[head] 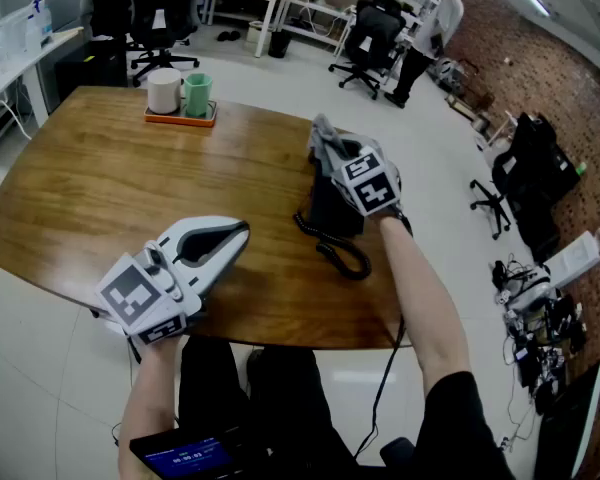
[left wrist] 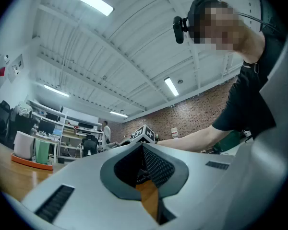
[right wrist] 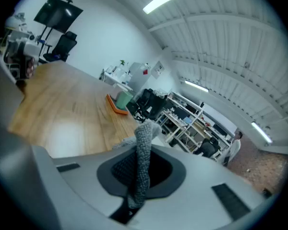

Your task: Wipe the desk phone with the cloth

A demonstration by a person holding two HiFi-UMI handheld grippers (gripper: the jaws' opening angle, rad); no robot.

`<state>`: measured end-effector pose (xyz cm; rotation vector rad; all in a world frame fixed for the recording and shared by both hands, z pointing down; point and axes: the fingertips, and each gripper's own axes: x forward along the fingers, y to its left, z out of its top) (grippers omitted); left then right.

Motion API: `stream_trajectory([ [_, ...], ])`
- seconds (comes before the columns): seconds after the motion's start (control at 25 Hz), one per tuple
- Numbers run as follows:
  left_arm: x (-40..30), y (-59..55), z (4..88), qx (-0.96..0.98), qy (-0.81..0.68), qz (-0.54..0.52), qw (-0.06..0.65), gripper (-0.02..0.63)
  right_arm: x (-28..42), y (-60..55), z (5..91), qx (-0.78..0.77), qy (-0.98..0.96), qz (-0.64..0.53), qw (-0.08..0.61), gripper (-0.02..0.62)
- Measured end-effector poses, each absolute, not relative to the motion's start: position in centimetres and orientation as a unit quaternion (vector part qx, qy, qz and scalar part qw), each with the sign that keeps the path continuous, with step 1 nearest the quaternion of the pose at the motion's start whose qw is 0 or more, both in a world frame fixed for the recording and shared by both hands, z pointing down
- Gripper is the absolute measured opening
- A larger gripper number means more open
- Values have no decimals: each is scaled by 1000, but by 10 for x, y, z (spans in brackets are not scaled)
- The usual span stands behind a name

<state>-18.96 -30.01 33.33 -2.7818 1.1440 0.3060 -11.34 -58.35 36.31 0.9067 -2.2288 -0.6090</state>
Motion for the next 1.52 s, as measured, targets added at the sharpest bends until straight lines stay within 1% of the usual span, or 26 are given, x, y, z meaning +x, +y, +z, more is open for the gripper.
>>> stream_trajectory([
  [0.12,-189,-292,335,-921,373,96,54,-2,-105,-567,380,339,-840,-239,351,25],
  [0.24,-191,-286,330,-920,374,102,59,-2,-102,-524,397,292,-836,-263,383,25],
  [0.44,-191,-284,334,-921,372,101,59,-3,-91,-417,447,132,-834,-290,451,25],
  [0.52,-191,-285,335,-921,372,99,58,-2,-86,-393,452,76,-826,-303,470,25],
  [0.6,-191,-286,336,-922,370,98,59,-3,-85,-413,429,105,-827,-316,453,25],
  [0.76,-193,-288,342,-922,371,100,59,-2,-94,-524,358,272,-841,-293,364,25],
  [0.84,-193,-288,344,-922,370,100,56,-3,-98,-564,349,319,-847,-258,339,25],
  [0.88,-193,-287,345,-922,370,100,55,-2,-101,-577,353,329,-848,-244,337,25],
  [1.0,-192,-285,343,-923,369,99,54,-2,-106,-587,376,327,-843,-233,359,25],
  [1.16,-190,-285,339,-923,370,94,54,-2,-106,-553,388,288,-835,-277,378,25],
  [1.28,-190,-286,339,-922,371,94,53,-2,-105,-498,410,219,-836,-307,399,25],
  [1.44,-192,-287,339,-923,369,94,54,-2,-95,-406,448,63,-847,-295,437,25],
  [1.52,-193,-287,340,-923,369,93,53,-2,-93,-399,444,49,-850,-299,432,25],
])
